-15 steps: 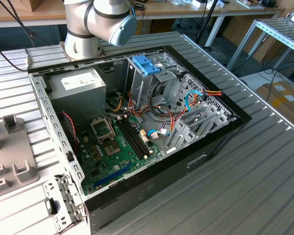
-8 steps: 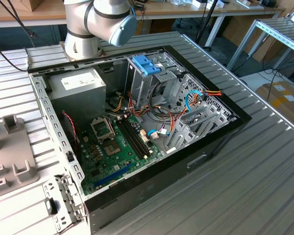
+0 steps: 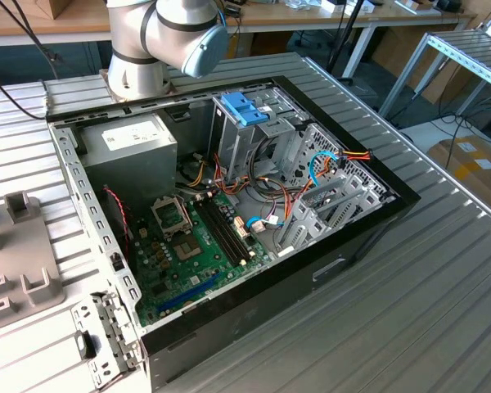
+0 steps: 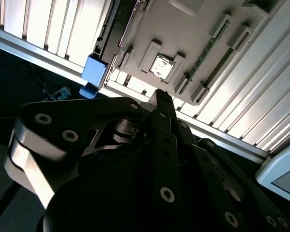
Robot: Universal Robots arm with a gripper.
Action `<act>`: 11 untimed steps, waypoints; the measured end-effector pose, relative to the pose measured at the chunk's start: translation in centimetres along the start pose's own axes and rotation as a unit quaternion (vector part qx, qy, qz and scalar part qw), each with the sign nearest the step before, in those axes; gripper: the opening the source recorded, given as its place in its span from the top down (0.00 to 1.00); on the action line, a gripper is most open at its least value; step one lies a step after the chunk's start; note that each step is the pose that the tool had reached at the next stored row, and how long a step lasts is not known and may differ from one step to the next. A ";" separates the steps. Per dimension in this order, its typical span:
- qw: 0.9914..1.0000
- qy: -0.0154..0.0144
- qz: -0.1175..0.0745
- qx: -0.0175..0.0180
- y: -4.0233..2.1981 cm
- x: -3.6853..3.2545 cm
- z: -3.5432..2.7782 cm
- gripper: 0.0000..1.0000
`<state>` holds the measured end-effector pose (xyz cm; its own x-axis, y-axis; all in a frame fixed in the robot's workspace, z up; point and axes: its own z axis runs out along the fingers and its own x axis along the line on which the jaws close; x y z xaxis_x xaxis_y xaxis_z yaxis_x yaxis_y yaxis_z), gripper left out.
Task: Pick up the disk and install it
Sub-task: 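Pick up the disk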
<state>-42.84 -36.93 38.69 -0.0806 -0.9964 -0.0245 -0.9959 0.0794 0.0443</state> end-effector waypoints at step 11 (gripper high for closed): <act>1.000 0.000 -0.003 0.000 0.00 0.00 0.00 0.89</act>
<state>-42.84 -36.93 38.69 -0.0743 -0.9969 -0.0247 -0.9963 0.0731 0.0443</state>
